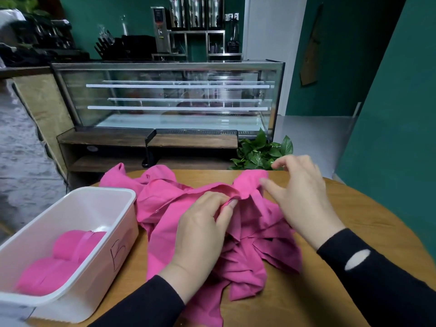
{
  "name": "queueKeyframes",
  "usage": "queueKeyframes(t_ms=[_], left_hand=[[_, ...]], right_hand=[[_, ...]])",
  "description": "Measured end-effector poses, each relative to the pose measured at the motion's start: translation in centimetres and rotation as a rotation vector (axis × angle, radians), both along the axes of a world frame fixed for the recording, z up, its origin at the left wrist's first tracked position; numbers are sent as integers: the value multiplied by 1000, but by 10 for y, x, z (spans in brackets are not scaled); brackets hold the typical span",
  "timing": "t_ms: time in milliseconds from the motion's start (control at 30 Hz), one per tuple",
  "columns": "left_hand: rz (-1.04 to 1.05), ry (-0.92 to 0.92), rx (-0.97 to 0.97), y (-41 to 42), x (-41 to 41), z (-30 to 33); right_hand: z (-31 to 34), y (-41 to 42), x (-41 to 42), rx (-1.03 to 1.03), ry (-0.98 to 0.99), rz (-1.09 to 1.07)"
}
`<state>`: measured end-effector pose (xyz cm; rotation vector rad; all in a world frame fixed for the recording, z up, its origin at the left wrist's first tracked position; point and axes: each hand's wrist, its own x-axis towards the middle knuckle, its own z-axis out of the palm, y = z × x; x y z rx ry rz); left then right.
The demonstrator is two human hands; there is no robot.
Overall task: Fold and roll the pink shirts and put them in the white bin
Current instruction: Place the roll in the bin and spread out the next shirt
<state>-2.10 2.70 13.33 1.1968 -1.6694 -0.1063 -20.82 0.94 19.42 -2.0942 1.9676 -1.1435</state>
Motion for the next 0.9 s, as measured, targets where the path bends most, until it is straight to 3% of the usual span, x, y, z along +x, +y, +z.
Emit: queueKeyframes(t_ms=[67, 200, 333, 433, 667, 767, 900], left_hand=[[3, 34, 26, 0, -3, 1], [-74, 274, 236, 5, -13, 9], [-204, 473, 352, 12, -16, 18], [-253, 503, 376, 14, -15, 20], [-138, 372, 291, 9, -12, 13], [-62, 206, 150, 5, -4, 4], [-111, -26, 30, 6, -5, -4]], right_hand=[[4, 14, 11, -163, -95, 145], [-6, 25, 33, 193, -306, 258], [-21, 22, 37, 411, -857, 289], [-27, 23, 39, 491, -1055, 302], [-20, 21, 48, 600, -1438, 290], [-17, 23, 43, 567, -1455, 336], [-19, 28, 38, 582, -1440, 405]])
